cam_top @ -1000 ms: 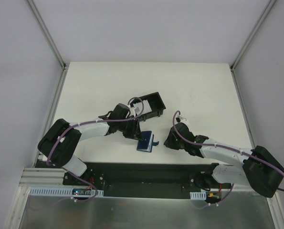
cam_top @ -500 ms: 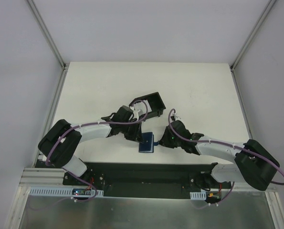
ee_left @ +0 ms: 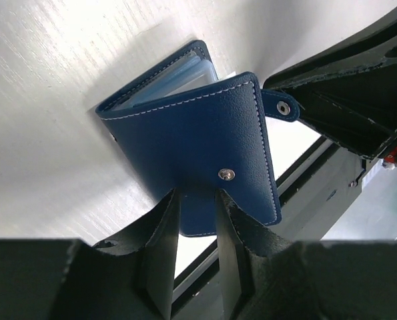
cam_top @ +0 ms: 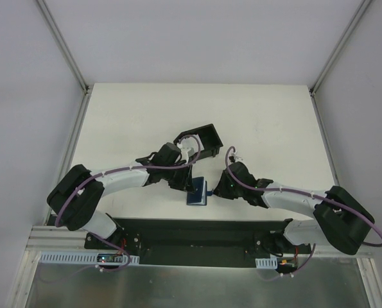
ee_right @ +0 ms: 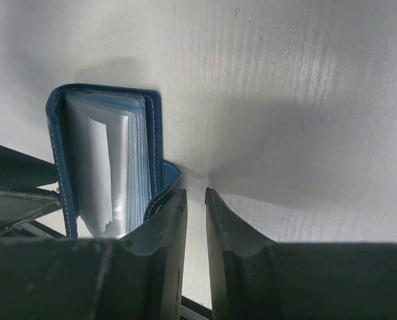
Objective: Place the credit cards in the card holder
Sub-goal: Close the card holder at the center of the board.
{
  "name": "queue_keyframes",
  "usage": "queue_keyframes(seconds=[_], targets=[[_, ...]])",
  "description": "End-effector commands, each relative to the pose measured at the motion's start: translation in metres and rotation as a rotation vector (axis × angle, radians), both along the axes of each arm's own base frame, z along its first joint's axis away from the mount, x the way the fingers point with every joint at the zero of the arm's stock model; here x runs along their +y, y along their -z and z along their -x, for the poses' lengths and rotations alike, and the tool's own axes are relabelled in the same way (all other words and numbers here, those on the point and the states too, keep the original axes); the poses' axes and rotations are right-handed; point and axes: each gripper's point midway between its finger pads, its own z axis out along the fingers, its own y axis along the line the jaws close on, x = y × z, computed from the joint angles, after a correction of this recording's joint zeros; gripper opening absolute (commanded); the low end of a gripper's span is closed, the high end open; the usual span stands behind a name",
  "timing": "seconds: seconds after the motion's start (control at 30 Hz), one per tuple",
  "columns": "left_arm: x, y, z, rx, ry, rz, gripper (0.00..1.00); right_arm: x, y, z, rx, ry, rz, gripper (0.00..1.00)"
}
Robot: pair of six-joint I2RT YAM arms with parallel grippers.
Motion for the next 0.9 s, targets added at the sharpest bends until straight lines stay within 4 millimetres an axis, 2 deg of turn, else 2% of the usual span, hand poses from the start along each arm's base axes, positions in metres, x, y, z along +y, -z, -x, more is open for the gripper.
queue_keyframes(seconds=[0.0,0.13,0.3,0.73,0.87], targets=[[-0.007,-0.002,0.005,0.009,0.025,-0.006,0.27,0.013,-0.015,-0.010,-0.032,-0.009,-0.041,0.20],[-0.011,0.008,0.008,0.024,0.039,-0.032,0.25,0.014,-0.016,-0.011,-0.039,-0.016,-0.040,0.20],[-0.007,0.025,0.005,0.032,-0.001,-0.096,0.25,0.017,-0.017,-0.012,-0.044,-0.028,-0.042,0.20],[-0.001,0.037,0.003,0.031,-0.021,-0.152,0.25,0.024,-0.029,-0.019,-0.107,-0.086,-0.049,0.19],[-0.001,0.036,0.002,0.021,-0.021,-0.160,0.26,0.037,-0.038,-0.017,-0.110,-0.144,-0.098,0.19]])
